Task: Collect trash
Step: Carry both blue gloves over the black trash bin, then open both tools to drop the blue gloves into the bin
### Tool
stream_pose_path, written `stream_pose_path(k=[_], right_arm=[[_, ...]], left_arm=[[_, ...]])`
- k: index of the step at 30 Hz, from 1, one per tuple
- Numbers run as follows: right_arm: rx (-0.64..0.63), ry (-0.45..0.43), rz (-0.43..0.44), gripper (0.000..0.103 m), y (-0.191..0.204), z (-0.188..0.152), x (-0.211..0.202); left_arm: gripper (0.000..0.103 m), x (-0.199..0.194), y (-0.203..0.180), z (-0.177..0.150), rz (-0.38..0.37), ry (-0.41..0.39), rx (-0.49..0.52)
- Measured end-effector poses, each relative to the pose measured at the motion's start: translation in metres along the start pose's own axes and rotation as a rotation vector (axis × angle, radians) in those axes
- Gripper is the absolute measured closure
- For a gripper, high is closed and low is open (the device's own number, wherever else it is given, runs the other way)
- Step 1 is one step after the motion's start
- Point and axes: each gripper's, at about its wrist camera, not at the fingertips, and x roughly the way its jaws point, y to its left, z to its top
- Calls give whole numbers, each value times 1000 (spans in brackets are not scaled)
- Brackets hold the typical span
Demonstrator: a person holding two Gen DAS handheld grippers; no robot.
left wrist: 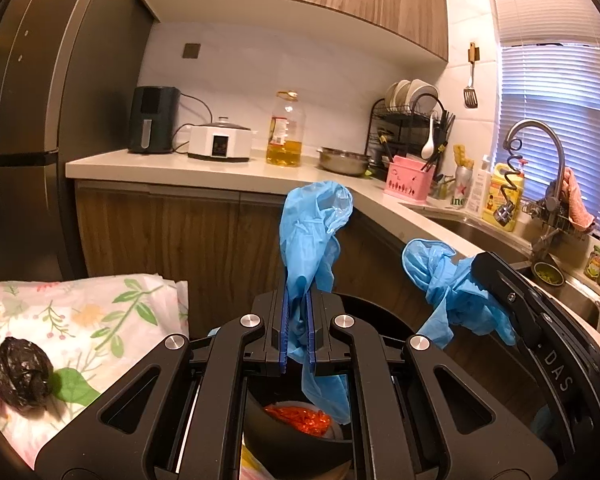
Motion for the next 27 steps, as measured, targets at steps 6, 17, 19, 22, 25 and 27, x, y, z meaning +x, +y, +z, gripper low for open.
stream_pose_path(k=[6, 17, 19, 22, 25, 27], right_arm=[[6, 10, 5, 102, 0, -2, 6], [14, 35, 7, 102, -5, -6, 20], [16, 41, 1, 101, -5, -7, 22], [28, 46, -7, 100, -9, -7, 23], [41, 45, -16, 88, -12, -7, 22], [46, 36, -22, 74, -14, -7, 18]], left_arm=[[97, 8, 1, -2, -7, 4, -2], [96, 22, -1, -8, -22, 25, -6], [92, 24, -1, -9, -26, 30, -8], [80, 28, 0, -10, -29, 38, -11], [53, 28, 3, -12, -27, 33, -25], [47, 27, 4, -12, -37, 30, -35]])
